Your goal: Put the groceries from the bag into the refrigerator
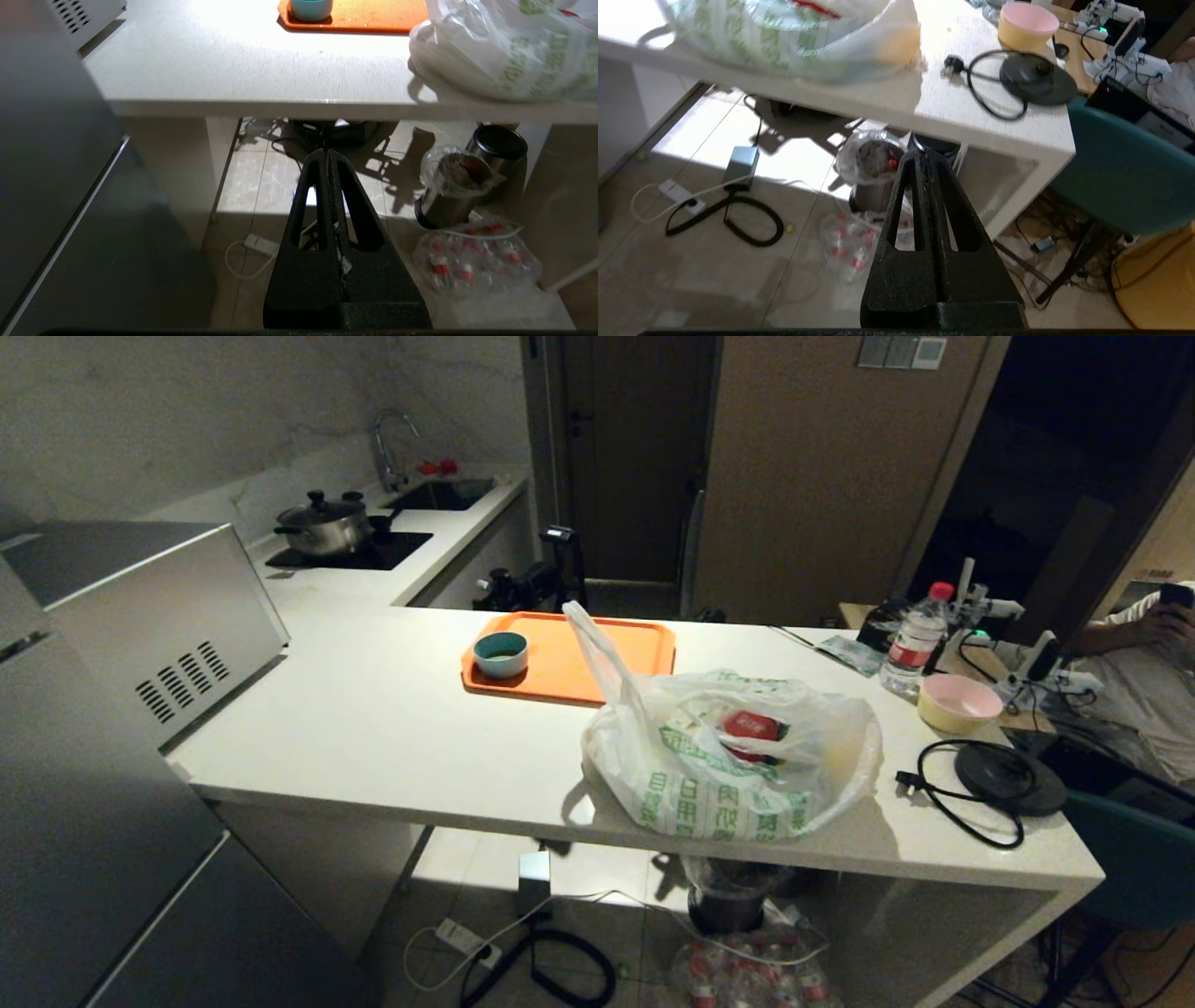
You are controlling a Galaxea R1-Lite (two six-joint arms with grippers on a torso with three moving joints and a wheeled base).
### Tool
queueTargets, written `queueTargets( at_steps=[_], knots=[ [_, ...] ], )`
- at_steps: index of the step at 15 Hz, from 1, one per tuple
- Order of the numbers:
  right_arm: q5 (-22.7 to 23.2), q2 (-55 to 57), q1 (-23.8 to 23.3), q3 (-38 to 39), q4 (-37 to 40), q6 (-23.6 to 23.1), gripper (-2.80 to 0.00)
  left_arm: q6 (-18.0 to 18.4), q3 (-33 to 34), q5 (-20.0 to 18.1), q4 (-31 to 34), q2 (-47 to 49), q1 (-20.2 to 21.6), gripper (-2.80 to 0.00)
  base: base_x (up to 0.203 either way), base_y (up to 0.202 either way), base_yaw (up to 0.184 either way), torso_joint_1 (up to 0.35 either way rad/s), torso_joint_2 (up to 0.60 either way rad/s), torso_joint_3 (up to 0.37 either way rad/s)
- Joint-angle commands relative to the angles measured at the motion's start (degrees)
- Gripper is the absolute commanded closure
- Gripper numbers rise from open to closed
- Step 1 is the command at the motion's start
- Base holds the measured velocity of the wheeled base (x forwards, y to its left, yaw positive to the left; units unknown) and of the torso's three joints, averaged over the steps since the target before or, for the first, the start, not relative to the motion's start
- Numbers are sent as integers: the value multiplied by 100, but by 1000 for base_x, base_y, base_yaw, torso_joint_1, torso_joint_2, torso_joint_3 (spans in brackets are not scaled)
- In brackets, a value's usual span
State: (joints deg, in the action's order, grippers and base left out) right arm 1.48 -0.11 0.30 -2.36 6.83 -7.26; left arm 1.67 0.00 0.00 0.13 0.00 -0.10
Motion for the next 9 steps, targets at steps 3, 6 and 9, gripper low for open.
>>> queueTargets(
  at_steps=[3,6,9],
  knots=[
    [2,11,5,-1,3,-4,0,-9,0,0,-5,18,1,0,-196,0,1,2,2,4],
    [-7,20,5,-1,3,-4,0,-9,0,0,-5,18,1,0,-196,0,1,5,1,2],
    [-7,20,5,-1,3,-4,0,-9,0,0,-5,18,1,0,-196,0,1,2,1,3]
  ],
)
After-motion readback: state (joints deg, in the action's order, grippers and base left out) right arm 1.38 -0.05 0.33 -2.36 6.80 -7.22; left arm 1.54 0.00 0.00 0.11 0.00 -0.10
